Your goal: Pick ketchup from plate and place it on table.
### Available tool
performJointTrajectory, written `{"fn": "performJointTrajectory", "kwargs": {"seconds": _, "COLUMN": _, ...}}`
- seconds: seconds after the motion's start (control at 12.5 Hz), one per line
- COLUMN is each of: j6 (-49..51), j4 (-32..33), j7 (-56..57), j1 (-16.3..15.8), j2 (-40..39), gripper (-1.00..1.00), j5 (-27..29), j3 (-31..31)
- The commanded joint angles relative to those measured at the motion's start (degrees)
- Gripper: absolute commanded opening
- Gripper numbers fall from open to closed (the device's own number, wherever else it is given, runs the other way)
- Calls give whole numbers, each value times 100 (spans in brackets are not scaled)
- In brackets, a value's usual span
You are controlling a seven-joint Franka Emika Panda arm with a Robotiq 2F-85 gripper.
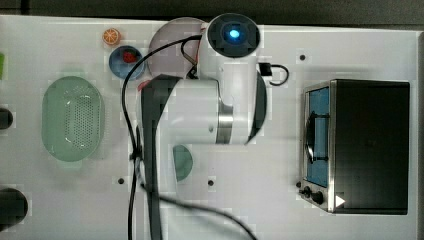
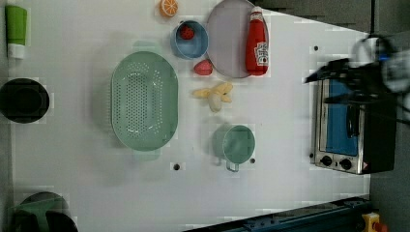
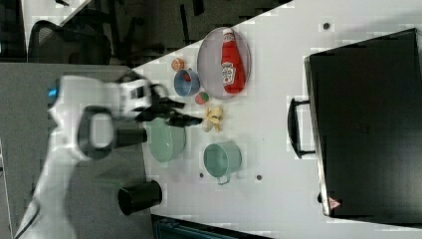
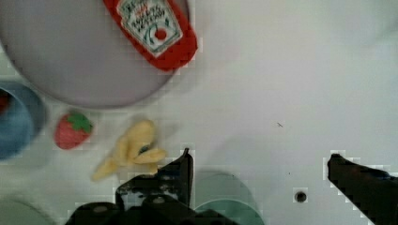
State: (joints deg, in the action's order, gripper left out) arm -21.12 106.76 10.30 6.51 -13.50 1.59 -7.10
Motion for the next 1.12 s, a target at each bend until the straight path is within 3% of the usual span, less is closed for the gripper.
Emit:
{"fn": "performJointTrajectory", "kwargs": {"seconds": 0.08, "j6": -607, "j4": -61, "j7": 1407, "j1": -23, "j2": -127, "gripper": 100, "j5": 14, "j3": -100}}
{"fn": "performJointTrajectory", "kwargs": {"seconds": 0.4, "j6": -1269, "j4": -333, "j7": 2483, "j1": -27, "j2": -968, "gripper": 100, "j5": -4, "j3": -98}}
{"fn": "performJointTrajectory", "kwargs": {"seconds": 1.12, "j6": -1588, "j4": -1700, "j7": 3210, "j1": -132, "j2": -2742, "gripper": 100, "j5": -347, "j3": -106}}
